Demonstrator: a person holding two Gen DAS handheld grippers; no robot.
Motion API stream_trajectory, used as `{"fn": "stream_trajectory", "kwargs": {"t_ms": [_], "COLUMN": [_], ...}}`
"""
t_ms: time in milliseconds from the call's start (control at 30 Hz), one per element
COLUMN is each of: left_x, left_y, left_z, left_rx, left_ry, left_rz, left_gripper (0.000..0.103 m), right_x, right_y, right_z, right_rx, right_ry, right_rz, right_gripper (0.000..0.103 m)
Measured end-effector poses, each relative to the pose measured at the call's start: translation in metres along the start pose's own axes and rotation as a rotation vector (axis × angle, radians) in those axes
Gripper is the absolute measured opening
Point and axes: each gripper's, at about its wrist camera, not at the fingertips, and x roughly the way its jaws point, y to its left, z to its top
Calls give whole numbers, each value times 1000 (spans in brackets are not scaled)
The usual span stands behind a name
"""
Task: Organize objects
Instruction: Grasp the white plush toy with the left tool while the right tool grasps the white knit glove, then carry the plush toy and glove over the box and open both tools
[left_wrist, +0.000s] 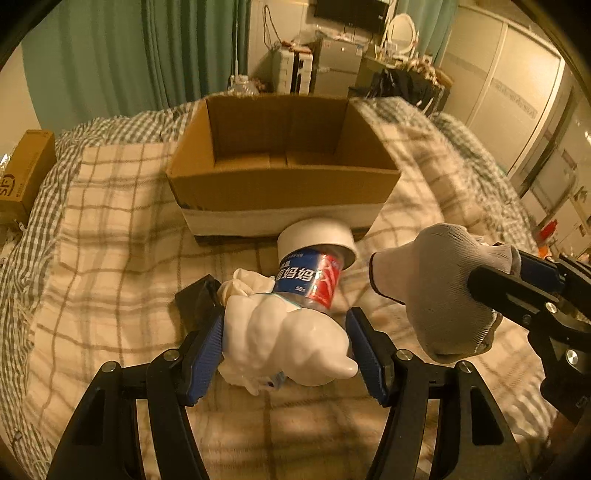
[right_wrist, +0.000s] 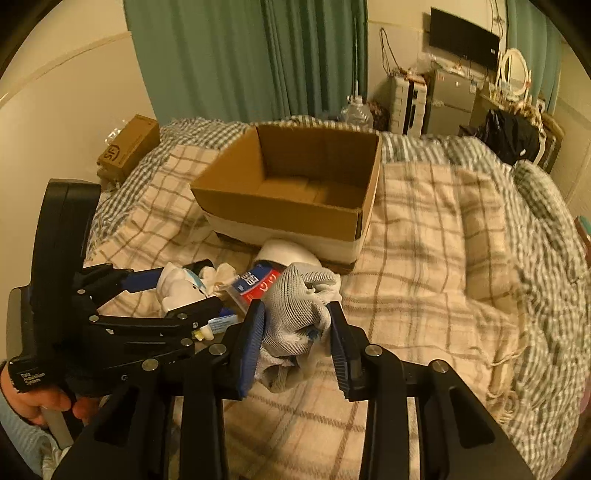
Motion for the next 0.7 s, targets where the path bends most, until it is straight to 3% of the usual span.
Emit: {"fn": "stream_trajectory", "kwargs": {"t_ms": [333, 700], "left_x": [-57, -85], "left_y": [3, 5], "left_z": [15, 58], "left_rx": [-29, -12], "left_ry": [-104, -181], "left_rz": [-84, -126], "left_gripper": [67, 67], "right_x": [-52, -75], "right_y": [18, 17], "right_z": [12, 49], "right_rx": [-31, -67], "right_ry": [-109, -188], "right_rz": [-63, -89], "right_gripper": [32, 31]}}
